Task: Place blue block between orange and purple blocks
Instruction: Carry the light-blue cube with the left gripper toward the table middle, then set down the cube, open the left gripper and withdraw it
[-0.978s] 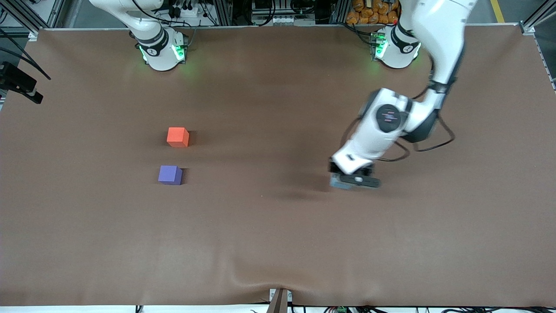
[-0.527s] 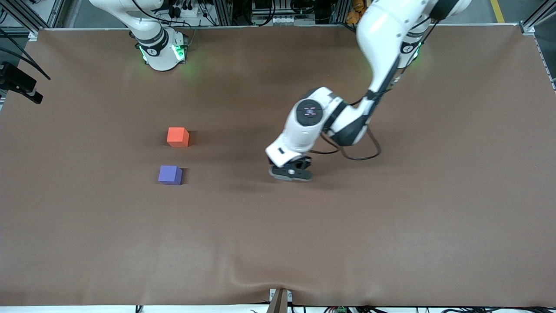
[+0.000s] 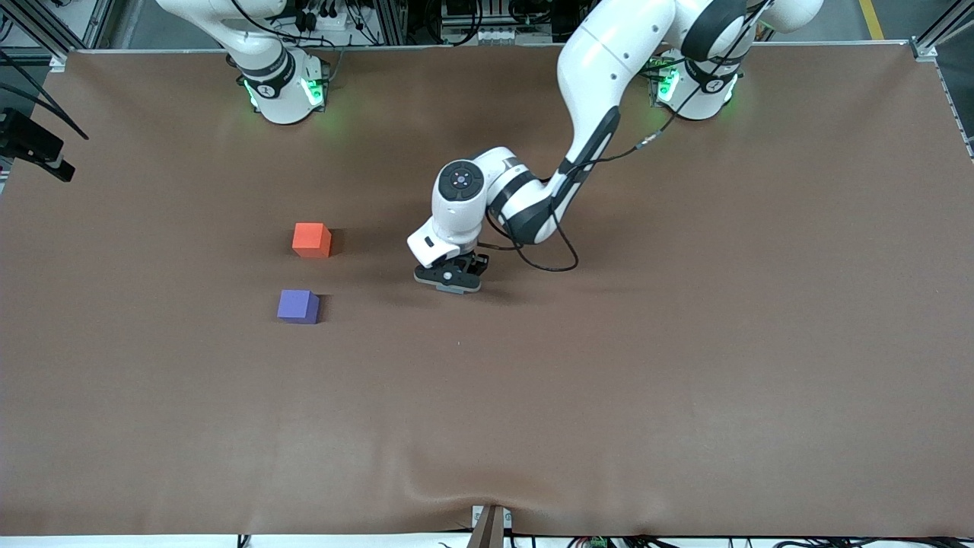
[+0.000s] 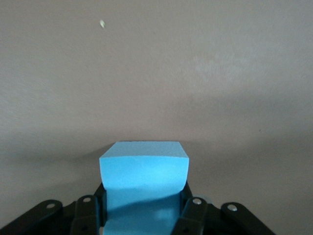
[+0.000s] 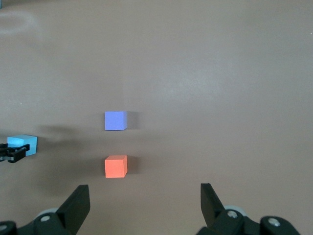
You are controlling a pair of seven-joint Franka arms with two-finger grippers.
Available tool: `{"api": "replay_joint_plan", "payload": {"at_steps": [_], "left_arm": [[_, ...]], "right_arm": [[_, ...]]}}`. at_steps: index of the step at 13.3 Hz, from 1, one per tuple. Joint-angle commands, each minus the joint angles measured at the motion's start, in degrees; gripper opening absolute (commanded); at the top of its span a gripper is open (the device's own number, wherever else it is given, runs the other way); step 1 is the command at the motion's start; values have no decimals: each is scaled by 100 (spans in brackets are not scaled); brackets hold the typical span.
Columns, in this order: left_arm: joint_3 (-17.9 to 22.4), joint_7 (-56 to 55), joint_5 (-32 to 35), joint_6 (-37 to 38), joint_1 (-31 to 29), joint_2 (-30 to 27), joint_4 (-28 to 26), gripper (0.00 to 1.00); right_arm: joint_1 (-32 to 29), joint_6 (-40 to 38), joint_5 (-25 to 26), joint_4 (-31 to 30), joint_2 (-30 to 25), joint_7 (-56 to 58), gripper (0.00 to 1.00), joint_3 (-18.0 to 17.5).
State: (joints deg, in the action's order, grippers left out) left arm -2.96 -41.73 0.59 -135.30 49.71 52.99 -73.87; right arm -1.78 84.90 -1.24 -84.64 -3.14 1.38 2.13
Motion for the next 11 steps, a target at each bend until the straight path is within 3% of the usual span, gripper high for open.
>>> {"api": "replay_joint_plan", "payload": {"at_steps": [1, 4, 7, 11], "left_arm": [[120, -317, -50, 100, 91, 81, 259, 100], [120, -459, -24, 554, 100, -384, 241, 100], [155, -732, 11, 1441, -92, -1314, 128, 100], [182, -688, 20, 2892, -1066, -2475, 101, 100]], "right_arm": [[-147, -26, -78, 44, 15, 73, 100, -89], [-147, -26, -78, 44, 6, 73, 100, -89], [-147, -26, -78, 44, 6, 73, 100, -81], [-147, -26, -78, 44, 6, 73, 100, -90]]}}
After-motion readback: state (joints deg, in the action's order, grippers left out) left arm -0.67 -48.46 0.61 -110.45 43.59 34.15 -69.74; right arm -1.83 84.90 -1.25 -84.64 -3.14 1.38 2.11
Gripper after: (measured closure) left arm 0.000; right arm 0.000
